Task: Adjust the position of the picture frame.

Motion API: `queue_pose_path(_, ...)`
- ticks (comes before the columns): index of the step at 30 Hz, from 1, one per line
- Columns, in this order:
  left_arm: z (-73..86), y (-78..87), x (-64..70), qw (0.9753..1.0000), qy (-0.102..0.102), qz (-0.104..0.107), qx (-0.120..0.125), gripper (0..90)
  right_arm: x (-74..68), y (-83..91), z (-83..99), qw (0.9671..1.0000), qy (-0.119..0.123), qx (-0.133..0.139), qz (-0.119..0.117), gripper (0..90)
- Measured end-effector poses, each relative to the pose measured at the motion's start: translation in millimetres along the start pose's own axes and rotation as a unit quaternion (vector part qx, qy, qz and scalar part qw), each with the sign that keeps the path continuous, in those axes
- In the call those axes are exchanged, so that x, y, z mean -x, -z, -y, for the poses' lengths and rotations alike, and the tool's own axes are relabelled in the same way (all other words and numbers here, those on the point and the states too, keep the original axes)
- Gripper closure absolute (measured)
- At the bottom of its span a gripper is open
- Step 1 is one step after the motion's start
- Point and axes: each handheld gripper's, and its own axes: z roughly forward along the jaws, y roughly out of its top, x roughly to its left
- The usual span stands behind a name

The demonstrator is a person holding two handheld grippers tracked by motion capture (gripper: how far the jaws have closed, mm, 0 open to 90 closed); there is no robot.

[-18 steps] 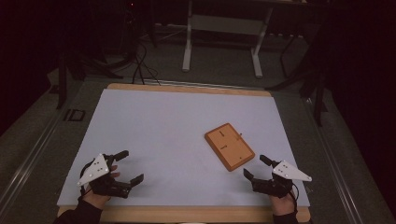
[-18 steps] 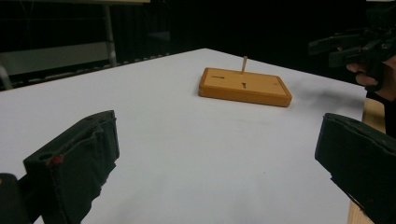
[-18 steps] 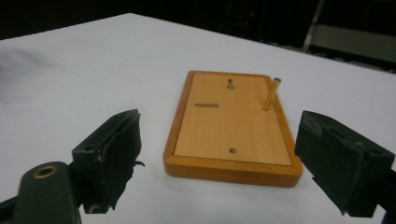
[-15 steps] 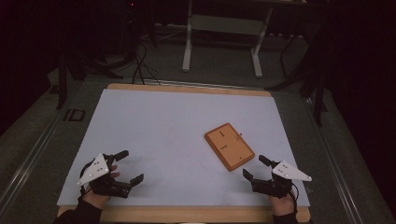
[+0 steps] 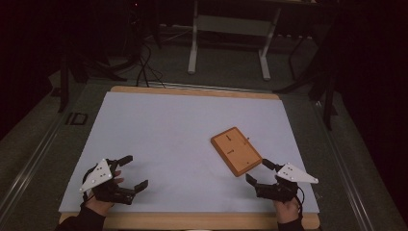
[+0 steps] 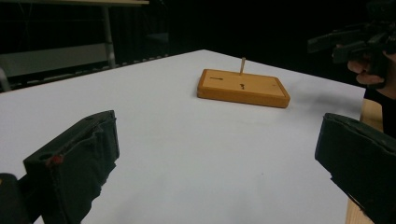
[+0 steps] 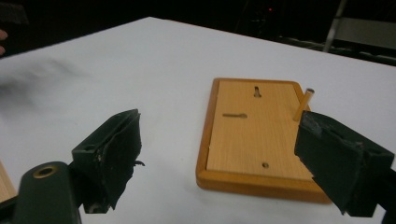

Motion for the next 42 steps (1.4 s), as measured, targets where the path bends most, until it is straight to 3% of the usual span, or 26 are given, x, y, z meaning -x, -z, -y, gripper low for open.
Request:
queue_pose_path(3, 0.6, -0.2, -0.2, 1.0, 0.001, 0.0, 0.0, 0.2, 1.5, -4.1, -10.1, 0.9998, 0.014, -0.008, 0.01, 14.1)
queue_pose_path(6, 0.8, -0.5, -0.2, 1.0, 0.002, 0.002, -0.001, 0.2, 7.9, -7.8, -19.8, 0.9999, 0.011, 0.001, -0.006, 14.1)
queue_pose_path(7, 0.7, -0.5, -0.2, 1.0, 0.002, 0.003, 0.0, 0.3, 9.3, -8.7, -23.1, 0.9998, 0.017, 0.006, 0.006, 15.0)
queue_pose_path(11, 0.8, -0.7, -0.5, 1.0, 0.005, 0.006, -0.001, 0.2, 16.8, -13.4, -31.6, 0.9997, 0.022, 0.012, 0.002, 16.8)
queue_pose_path(15, 1.0, -1.0, -1.0, 1.0, 0.007, 0.006, -0.001, 0.2, 27.3, -31.6, -37.3, 0.9997, 0.022, 0.0, -0.002, 16.4)
queue_pose_path(18, 0.8, -1.5, -0.9, 0.9999, 0.011, 0.01, -0.001, 0.2, 35.1, -45.3, -36.3, 0.9997, 0.01, -0.006, -0.02, 15.1)
queue_pose_path(29, 0.9, -2.0, -0.2, 0.9999, 0.007, 0.011, -0.005, 0.2, 56.3, -82.5, -30.9, 0.9988, 0.006, -0.047, 0.011, 18.6)
queue_pose_path(30, 1.0, -2.2, -0.3, 0.9999, 0.008, 0.012, -0.004, 0.2, 59.5, -89.2, -29.4, 0.998, 0.011, -0.058, 0.022, 21.9)
queue_pose_path(34, 1.1, -2.9, -0.2, 0.9999, 0.006, 0.012, -0.007, 0.2, 63.5, -97.7, -28.1, 0.9971, 0.009, -0.071, 0.025, 24.9)
queue_pose_path(42, 1.3, -2.5, 0.4, 0.9999, 0.005, 0.012, -0.009, 0.3, 79.7, -112.0, -19.9, 0.9947, -0.014, -0.096, 0.034, 36.4)
